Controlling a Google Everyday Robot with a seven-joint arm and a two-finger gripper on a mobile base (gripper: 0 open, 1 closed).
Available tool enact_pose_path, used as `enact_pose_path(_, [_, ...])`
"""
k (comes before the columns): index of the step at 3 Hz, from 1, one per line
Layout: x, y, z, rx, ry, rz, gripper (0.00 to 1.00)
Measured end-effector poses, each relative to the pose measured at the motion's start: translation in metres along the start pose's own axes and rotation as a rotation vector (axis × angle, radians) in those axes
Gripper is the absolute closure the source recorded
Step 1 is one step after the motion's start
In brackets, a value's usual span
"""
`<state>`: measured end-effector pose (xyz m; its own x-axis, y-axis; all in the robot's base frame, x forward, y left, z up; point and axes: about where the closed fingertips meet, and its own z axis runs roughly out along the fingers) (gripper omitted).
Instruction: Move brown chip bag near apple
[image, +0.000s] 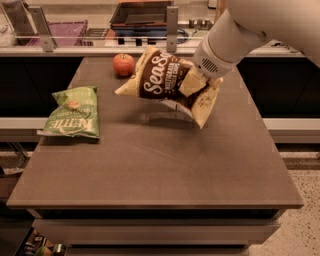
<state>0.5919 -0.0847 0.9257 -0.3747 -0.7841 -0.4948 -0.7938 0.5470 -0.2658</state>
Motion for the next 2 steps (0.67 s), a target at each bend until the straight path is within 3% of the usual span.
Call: enact_pose_path(2, [-0.026, -0.064, 0.005, 0.09, 0.022, 0.052, 1.0])
